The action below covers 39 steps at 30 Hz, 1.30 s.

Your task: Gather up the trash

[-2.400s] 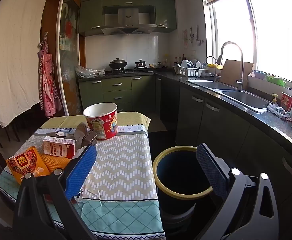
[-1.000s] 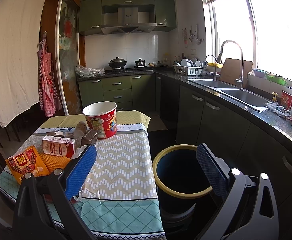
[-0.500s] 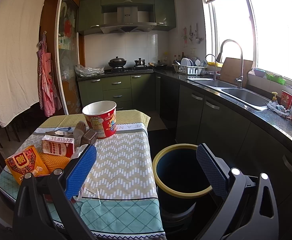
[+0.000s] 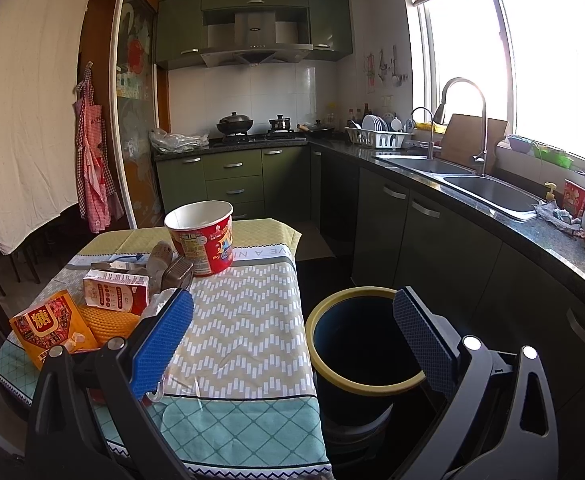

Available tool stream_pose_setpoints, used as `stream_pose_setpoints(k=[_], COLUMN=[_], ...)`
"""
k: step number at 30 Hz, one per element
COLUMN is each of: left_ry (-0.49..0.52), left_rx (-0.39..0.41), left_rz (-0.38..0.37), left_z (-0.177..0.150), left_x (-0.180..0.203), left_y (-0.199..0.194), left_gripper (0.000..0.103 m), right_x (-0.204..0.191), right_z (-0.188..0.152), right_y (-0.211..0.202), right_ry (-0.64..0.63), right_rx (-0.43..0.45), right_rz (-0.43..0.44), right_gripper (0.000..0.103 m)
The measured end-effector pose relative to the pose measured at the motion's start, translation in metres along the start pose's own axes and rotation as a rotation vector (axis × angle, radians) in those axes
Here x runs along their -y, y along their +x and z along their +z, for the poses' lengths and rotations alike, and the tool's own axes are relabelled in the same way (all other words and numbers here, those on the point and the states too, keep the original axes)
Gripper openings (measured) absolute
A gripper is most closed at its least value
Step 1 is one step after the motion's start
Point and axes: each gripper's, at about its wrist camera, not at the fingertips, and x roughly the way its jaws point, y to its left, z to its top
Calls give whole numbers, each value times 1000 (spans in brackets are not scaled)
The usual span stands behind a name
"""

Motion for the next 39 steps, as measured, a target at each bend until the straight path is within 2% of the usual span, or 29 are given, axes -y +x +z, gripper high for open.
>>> stream_pose_setpoints(k=[24,31,35,39], left_ry=[2,-23,-30,-13], left_rx=[-7,-38,-70,-116], left_rz=[0,0,-4,-32], left_z=[0,0,10,23], left_x=[0,-8,-14,-12], left_y=[0,6,14,22], left_gripper=[97,97,97,97], right_x=[-1,9,10,0], right_z=[3,7,28,69], right_y=[0,7,18,43], right_ry=[-1,-22,-67,-119], right_rx=[-6,-46,-87,-145], right_rz=[0,-16,41,134], right_gripper=[99,99,99,99])
